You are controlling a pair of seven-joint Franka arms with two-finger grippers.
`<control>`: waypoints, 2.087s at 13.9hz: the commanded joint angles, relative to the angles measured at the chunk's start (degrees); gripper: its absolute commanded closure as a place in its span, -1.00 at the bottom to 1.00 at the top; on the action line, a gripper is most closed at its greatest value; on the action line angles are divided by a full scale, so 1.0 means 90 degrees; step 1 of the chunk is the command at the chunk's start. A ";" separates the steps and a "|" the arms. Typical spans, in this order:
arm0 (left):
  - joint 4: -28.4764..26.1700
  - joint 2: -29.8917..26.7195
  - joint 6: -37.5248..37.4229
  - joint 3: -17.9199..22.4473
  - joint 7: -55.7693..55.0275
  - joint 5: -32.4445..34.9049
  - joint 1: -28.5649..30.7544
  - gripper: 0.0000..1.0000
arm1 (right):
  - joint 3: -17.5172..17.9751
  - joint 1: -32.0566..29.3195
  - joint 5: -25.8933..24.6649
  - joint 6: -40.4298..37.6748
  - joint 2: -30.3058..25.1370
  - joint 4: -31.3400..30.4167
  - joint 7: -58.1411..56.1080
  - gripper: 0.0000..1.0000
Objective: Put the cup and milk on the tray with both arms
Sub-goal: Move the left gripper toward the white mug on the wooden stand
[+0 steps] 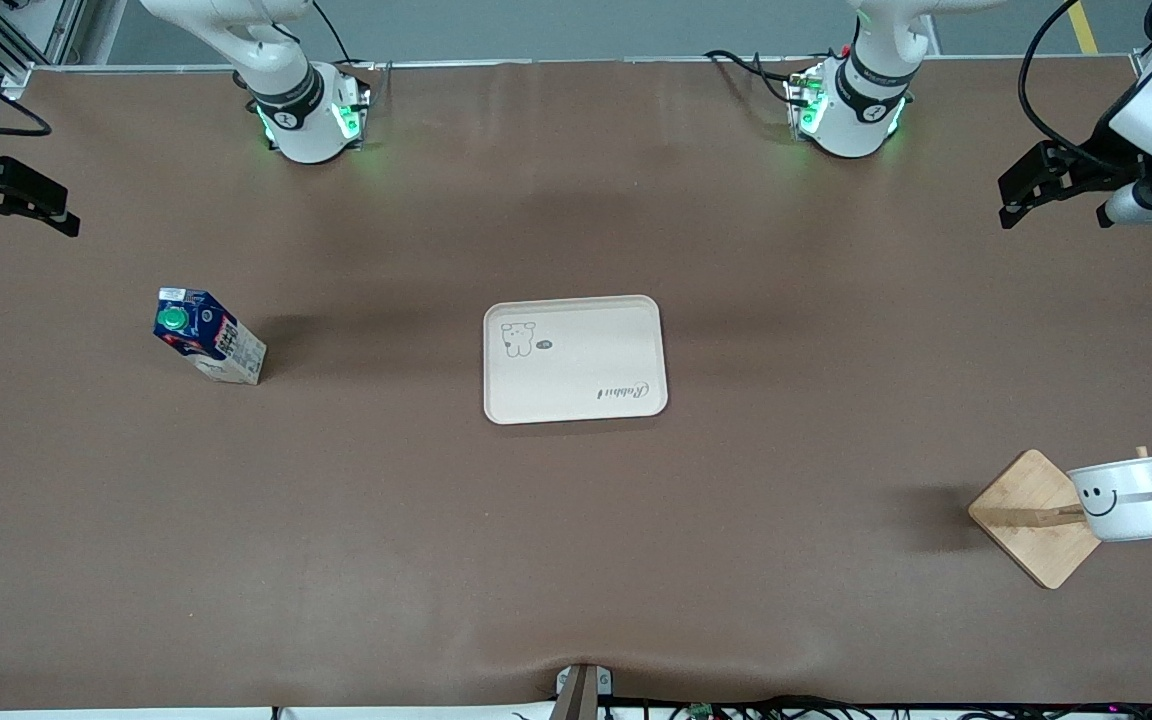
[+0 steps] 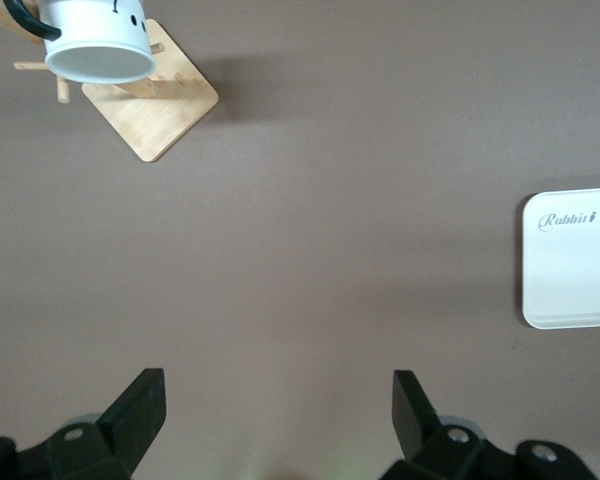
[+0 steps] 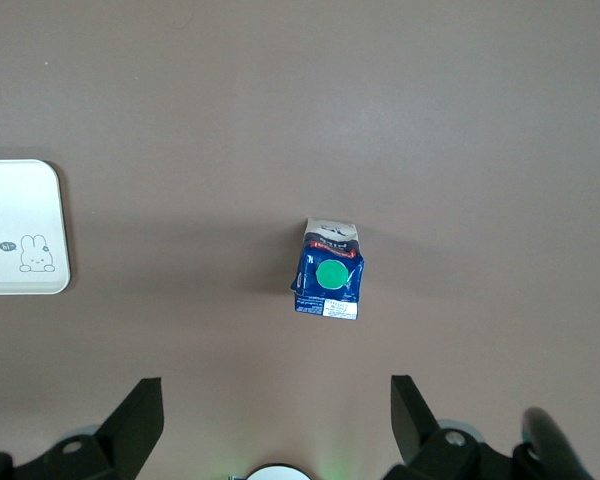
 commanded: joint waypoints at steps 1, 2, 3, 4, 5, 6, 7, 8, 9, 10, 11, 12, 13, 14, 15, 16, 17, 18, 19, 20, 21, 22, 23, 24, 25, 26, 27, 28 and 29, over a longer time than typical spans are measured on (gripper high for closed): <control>0.0165 0.0087 -0.0134 -0.0010 0.0083 -0.0102 0.0046 -1.00 | 0.0046 -0.0040 0.0101 0.0059 -0.0167 -0.0163 0.0070 -1.00; 0.0175 0.0087 -0.0134 -0.0010 0.0073 -0.0102 0.0055 -1.00 | 0.0046 -0.0060 0.0101 0.0060 -0.0167 -0.0134 0.0070 -1.00; 0.0185 0.0087 -0.0134 -0.0010 0.0073 -0.0092 0.0065 -1.00 | 0.0046 -0.0060 0.0101 0.0069 -0.0167 -0.0114 0.0070 -1.00; 0.0195 0.0087 -0.0134 -0.0010 0.0083 -0.0025 0.0084 -1.00 | 0.0046 -0.0070 0.0101 0.0050 -0.0157 -0.0124 0.0070 -1.00; 0.0204 0.0107 -0.0125 0.0010 0.0054 0.0005 0.0085 -1.00 | 0.0037 -0.0070 0.0101 0.0050 -0.0147 -0.0124 0.0070 -1.00; 0.0311 0.0213 -0.0115 0.0058 0.0083 -0.0024 0.0114 -1.00 | 0.0036 -0.0070 0.0092 0.0060 -0.0157 -0.0104 0.0080 -1.00; 0.0350 0.0330 -0.0095 0.0078 0.0083 -0.0034 0.0201 -1.00 | 0.0027 -0.0079 0.0053 0.0079 -0.0167 -0.0104 0.0080 -1.00; 0.0293 0.0351 -0.0018 0.0088 0.0064 -0.0005 0.0240 -1.00 | 0.0017 -0.0147 0.0062 0.0118 -0.0138 -0.0104 0.0080 -1.00; 0.0215 0.0351 0.0147 0.0098 0.0025 0.0083 0.0251 -1.00 | 0.0017 -0.0303 0.0120 0.0118 -0.0118 -0.0114 0.0080 -1.00; 0.0176 0.0351 0.0391 0.0088 0.0015 0.0267 0.0318 -1.00 | 0.0017 -0.0343 0.0111 0.0109 -0.0108 -0.0114 0.0080 -1.00; 0.0136 0.0370 0.0606 0.0088 0.0005 0.0288 0.0445 -1.00 | 0.0017 -0.0353 0.0111 0.0060 -0.0118 -0.0104 0.0080 -1.00; -0.0028 0.0371 0.0898 0.0088 -0.0082 0.0298 0.0514 -1.00 | 0.0017 -0.0382 0.0111 0.0069 -0.0118 -0.0104 0.0080 -1.00; -0.0223 0.0371 0.1249 0.0098 -0.0112 0.0289 0.0543 -1.00 | 0.0017 -0.0421 0.0111 0.0069 -0.0108 -0.0114 0.0080 -1.00; -0.0448 0.0371 0.1659 0.0098 -0.0161 0.0298 0.0669 -1.00 | 0.0017 -0.0431 0.0111 0.0050 -0.0108 -0.0114 0.0080 -1.00; -0.0740 0.0351 0.2117 0.0078 -0.0180 0.0289 0.0864 -1.00 | 0.0027 -0.0431 0.0111 0.0040 -0.0108 -0.0124 0.0089 -1.00; -0.1052 0.0341 0.2605 0.0078 -0.0239 0.0289 0.0904 -1.00 | 0.0027 -0.0421 0.0111 0.0040 -0.0108 -0.0124 0.0090 -1.00; -0.1307 0.0341 0.3045 0.0078 -0.0404 0.0289 0.0944 -1.00 | 0.0027 -0.0441 0.0121 0.0040 -0.0108 -0.0143 0.0090 -1.00; -0.1512 0.0380 0.3513 0.0078 -0.0695 0.0289 0.0992 -1.00 | 0.0017 -0.0441 0.0121 0.0040 -0.0108 -0.0163 0.0090 -1.00; -0.1611 0.0477 0.3876 0.0078 -0.0920 0.0289 0.0993 -1.00 | 0.0027 -0.0441 0.0121 0.0040 -0.0108 -0.0163 0.0090 -1.00; -0.1622 0.0623 0.4160 0.0078 -0.1097 0.0289 0.0993 -1.00 | 0.0017 -0.0431 0.0121 0.0030 -0.0108 -0.0163 0.0090 -1.00; -0.1622 0.0770 0.4404 0.0078 -0.1186 0.0289 0.1012 -1.00 | 0.0027 -0.0431 0.0121 0.0011 -0.0108 -0.0163 0.0090 -1.00; -0.1622 0.0887 0.4591 0.0088 -0.1206 0.0289 0.1032 -1.00 | 0.0017 -0.0431 0.0121 -0.0009 -0.0108 -0.0163 0.0090 -1.00; -0.1622 0.1033 0.4786 0.0098 -0.1235 0.0289 0.1042 -1.00 | 0.0027 -0.0431 0.0121 -0.0018 -0.0108 -0.0163 0.0090 -1.00; -0.1631 0.1141 0.5010 0.0088 -0.1293 0.0289 0.1109 -1.00 | 0.0017 -0.0431 0.0121 -0.0028 -0.0108 -0.0163 0.0090 -1.00; -0.1632 0.1239 0.5215 0.0088 -0.1333 0.0289 0.1187 -1.00 | 0.0017 -0.0431 0.0121 -0.0038 -0.0108 -0.0163 0.0090 -1.00; -0.1641 0.1336 0.5411 0.0088 -0.1410 0.0289 0.1188 -1.00 | 0.0027 -0.0431 0.0121 -0.0048 -0.0108 -0.0172 0.0090 -1.00; -0.1728 0.1405 0.5625 0.0088 -0.1556 0.0289 0.1188 -1.00 | 0.0027 -0.0431 0.0121 -0.0038 -0.0099 -0.0163 0.0090 -1.00; -0.1874 0.1435 0.5898 0.0088 -0.1712 0.0289 0.1188 -1.00 | 0.0027 -0.0431 0.0121 -0.0038 -0.0099 -0.0172 0.0090 -1.00; -0.2059 0.1464 0.6239 0.0088 -0.1859 0.0289 0.1178 -1.00 | 0.0017 -0.0431 0.0121 -0.0038 -0.0099 -0.0173 0.0090 -1.00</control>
